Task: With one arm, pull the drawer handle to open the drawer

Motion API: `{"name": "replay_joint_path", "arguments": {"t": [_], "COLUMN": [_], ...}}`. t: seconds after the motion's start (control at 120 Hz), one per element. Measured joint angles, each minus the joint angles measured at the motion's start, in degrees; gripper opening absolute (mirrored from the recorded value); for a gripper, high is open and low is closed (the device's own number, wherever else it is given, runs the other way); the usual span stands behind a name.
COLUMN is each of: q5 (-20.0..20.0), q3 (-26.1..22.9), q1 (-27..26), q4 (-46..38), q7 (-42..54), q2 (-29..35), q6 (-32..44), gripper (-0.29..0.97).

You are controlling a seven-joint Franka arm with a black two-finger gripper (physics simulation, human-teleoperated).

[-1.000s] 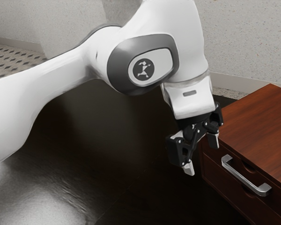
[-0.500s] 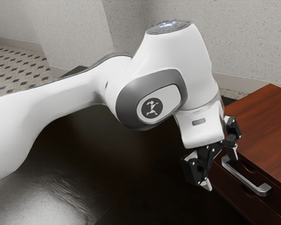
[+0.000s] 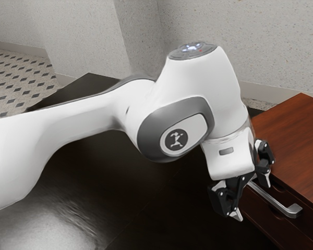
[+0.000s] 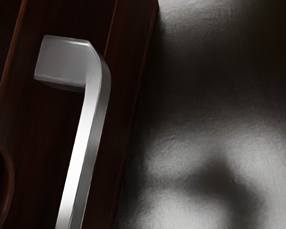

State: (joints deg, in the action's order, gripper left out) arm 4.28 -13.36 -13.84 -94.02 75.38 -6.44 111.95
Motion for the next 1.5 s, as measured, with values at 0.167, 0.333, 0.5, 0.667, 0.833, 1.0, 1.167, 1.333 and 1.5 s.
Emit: {"name": "replay_joint_path", "arguments": {"t": [0.167,0.333,0.5,0.667,0.833,1.0,1.167,1.333,1.5], "q5": [-0.1,0.0,0.0,0.0,0.0,0.0,0.1,0.1,0.2], "q3": [-0.1,0.1,0.1,0.0,0.1,0.1,0.1,0.1,0.0], "q1": [0.1,0.1,0.2,0.4,0.4,0.4,0.4,0.5,0.6], "q4": [-0.5,-0.6,-1.2,-2.3,-3.1,-3.8,-5.1,-6.7,-8.9], "q7": [0.1,0.2,0.3,0.3,0.4,0.4,0.4,0.4,0.3], "q2": [0.2,0.5,1.2,1.7,3.0,4.0,5.7,7.3,9.4], "q6": [0.5,0.5,0.3,0.3,-0.2,-1.4,-2.9,-4.1,-4.6], "gripper": [0.68,0.48,0.36,0.28,0.18,0.14,0.12,0.07,0.03]}}
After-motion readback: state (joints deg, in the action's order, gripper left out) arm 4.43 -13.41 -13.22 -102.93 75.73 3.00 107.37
